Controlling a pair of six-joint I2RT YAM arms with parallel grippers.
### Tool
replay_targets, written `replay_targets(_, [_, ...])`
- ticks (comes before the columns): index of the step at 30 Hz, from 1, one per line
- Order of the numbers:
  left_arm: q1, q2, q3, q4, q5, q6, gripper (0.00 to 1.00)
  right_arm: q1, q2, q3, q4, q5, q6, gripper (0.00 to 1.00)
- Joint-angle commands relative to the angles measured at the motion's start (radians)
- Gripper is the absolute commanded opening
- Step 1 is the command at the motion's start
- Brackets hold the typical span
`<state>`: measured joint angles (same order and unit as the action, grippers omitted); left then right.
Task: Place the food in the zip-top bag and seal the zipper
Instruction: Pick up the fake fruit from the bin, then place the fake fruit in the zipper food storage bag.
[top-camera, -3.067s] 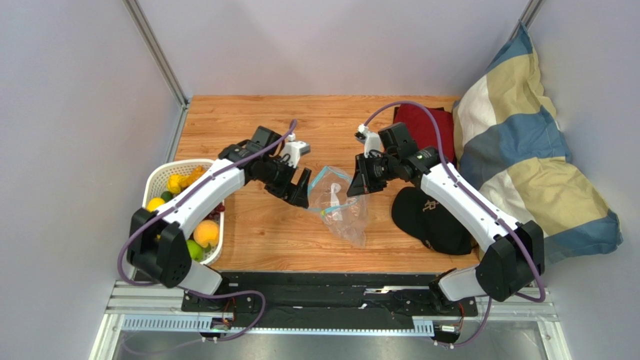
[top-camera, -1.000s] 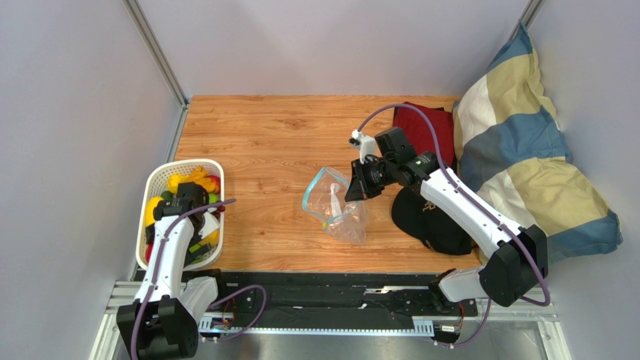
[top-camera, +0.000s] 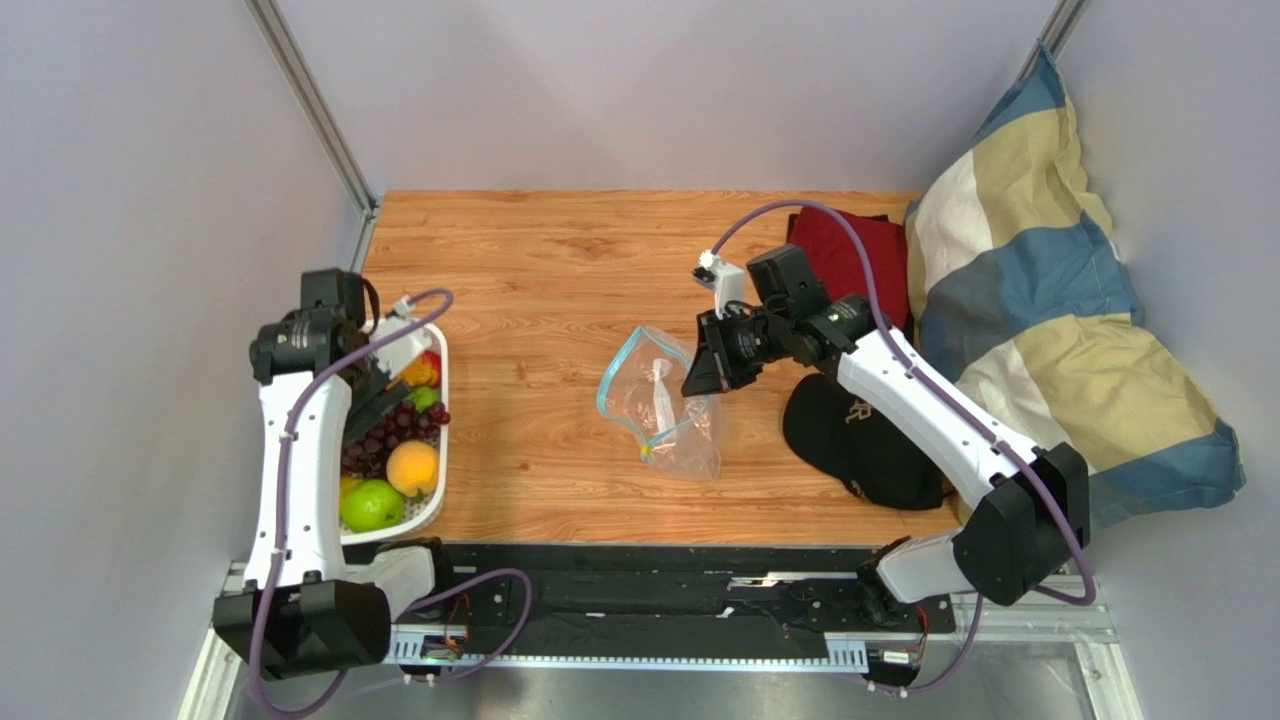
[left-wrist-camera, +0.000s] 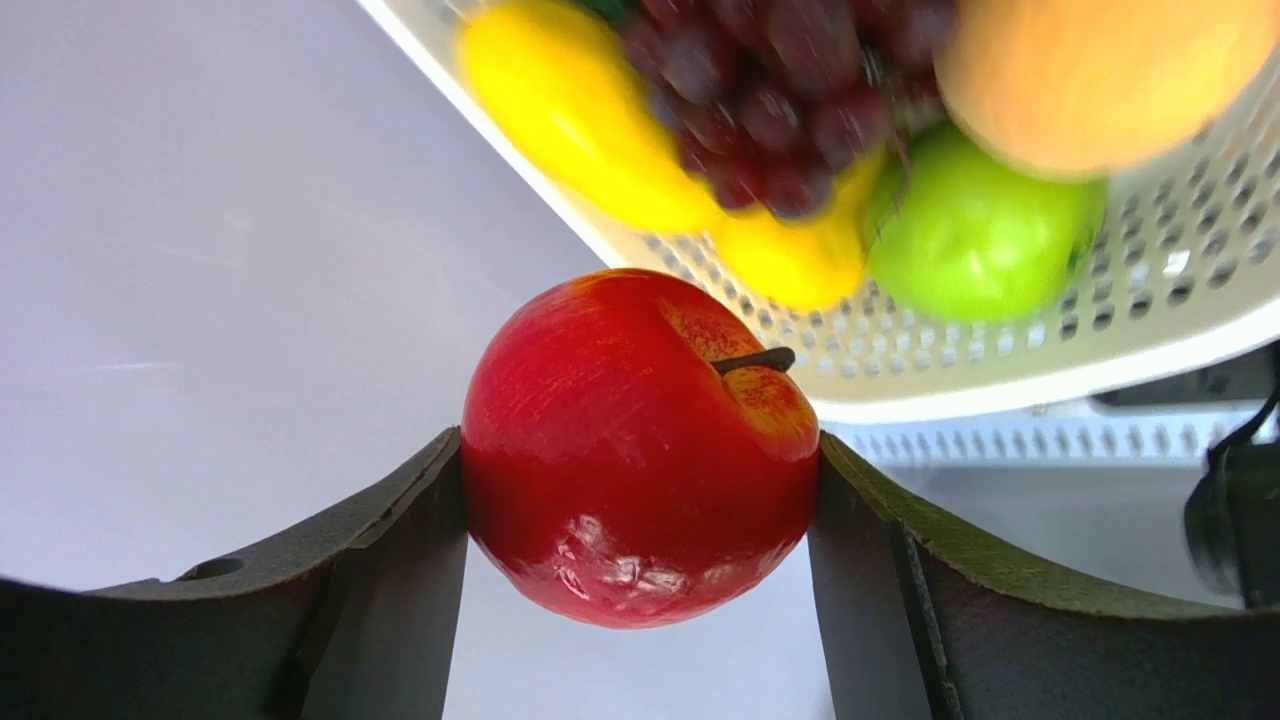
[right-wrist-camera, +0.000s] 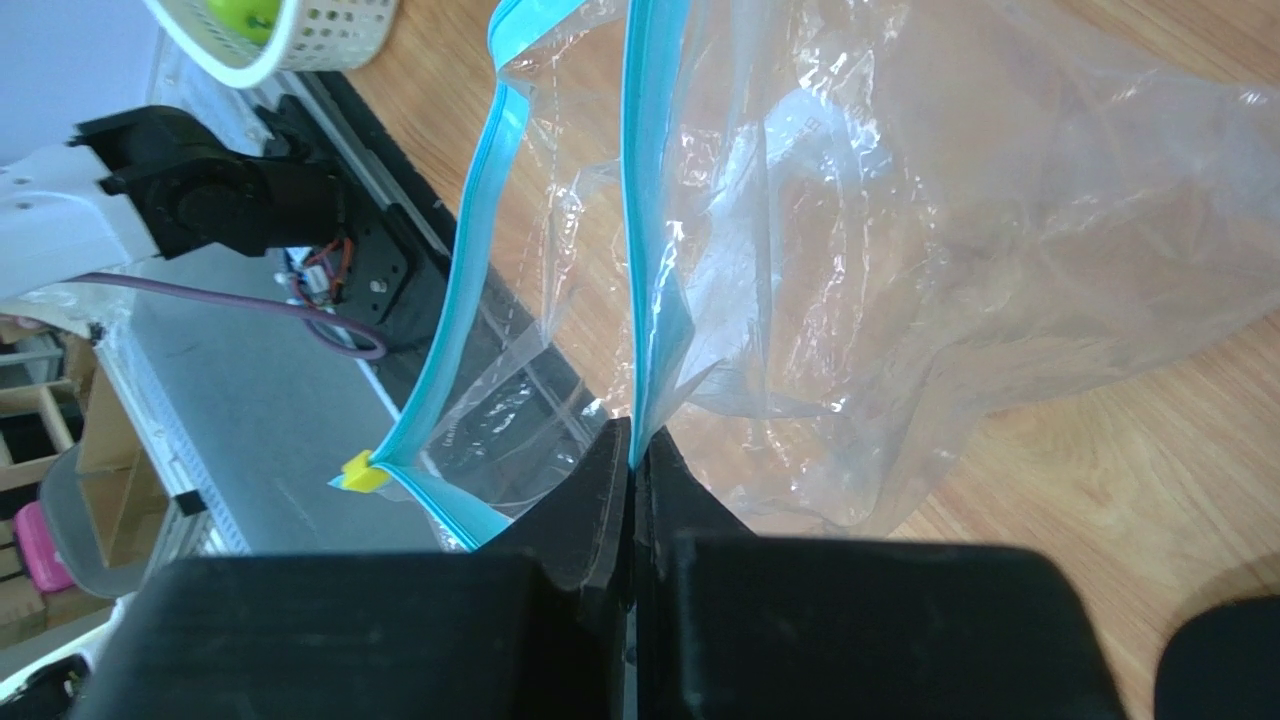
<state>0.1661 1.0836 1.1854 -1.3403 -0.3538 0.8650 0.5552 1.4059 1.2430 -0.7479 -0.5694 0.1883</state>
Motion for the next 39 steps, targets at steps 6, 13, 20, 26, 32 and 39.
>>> replay_targets(6, [-0.118,0.162,0.572,-0.281,0.706,-0.292,0.52,0.005,0.077,0.108,0.16,-0.19,0.166,0.0])
replay_targets(13, [-0.302,0.073,0.565,0.095,1.093,-0.611,0.5,0.031,0.154,0.122,0.272,-0.293,0.293,0.0])
replay_targets(20, [-0.522,0.081,0.441,0.331,1.067,-0.784,0.5,0.049,0.206,0.134,0.311,-0.297,0.332,0.0])
replay_targets(26, [-0.603,0.137,0.344,0.401,0.983,-0.805,0.68,0.054,0.205,0.124,0.329,-0.308,0.353,0.0])
replay_targets(32, [-0.603,0.19,0.292,0.421,0.947,-0.808,0.76,0.054,0.191,0.095,0.335,-0.31,0.35,0.0])
replay_targets(39, [-0.6,0.194,0.348,0.31,0.896,-0.771,0.99,0.052,0.192,0.076,0.338,-0.313,0.349,0.0])
